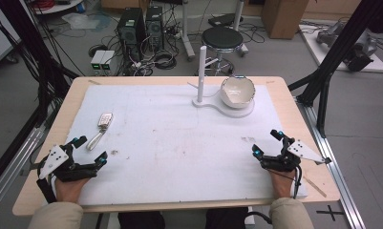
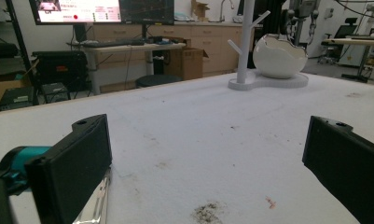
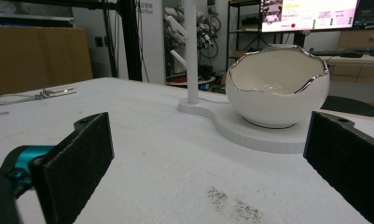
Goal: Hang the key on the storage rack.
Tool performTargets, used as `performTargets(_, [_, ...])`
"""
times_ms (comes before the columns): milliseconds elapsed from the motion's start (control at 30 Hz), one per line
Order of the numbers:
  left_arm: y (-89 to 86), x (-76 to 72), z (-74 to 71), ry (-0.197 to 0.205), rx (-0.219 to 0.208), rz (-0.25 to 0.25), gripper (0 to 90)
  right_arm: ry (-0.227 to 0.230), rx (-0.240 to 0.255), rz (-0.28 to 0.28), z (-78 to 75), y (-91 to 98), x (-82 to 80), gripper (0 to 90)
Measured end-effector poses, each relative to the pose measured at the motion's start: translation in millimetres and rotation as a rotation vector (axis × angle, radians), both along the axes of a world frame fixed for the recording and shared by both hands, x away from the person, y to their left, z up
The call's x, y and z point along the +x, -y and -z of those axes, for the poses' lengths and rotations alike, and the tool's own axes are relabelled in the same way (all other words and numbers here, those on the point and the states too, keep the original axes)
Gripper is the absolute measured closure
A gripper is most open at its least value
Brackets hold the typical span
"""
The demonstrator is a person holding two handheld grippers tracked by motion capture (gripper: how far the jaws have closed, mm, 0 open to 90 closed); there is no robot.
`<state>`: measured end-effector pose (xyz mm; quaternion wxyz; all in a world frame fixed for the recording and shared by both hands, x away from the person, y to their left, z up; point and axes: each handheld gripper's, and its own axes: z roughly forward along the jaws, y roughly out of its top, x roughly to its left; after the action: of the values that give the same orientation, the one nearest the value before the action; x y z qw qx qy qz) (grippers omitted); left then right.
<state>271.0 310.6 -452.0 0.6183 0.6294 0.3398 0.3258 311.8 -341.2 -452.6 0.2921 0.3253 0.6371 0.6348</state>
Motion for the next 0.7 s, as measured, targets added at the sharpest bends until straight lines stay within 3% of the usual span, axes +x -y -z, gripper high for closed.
performTargets(533, [-0.4,2.7,-0.8,-0.028,-0.005,-0.014,1.7,-0.007,0.004,0.001,-0.1,-0.1,-0.3,0.6])
performTargets(633, [-1.4,4.3,-1.3,-0.044,-0.018,-0.02,1.7,-0.001,0.006,0.001,0.0,0.6,0.5,0.6])
performTargets(700, [-3.6,7.1,-4.1,-0.07,0.0,-0.033,1.7,0.002,0.004,0.001,-0.1,0.5,0.5,0.6])
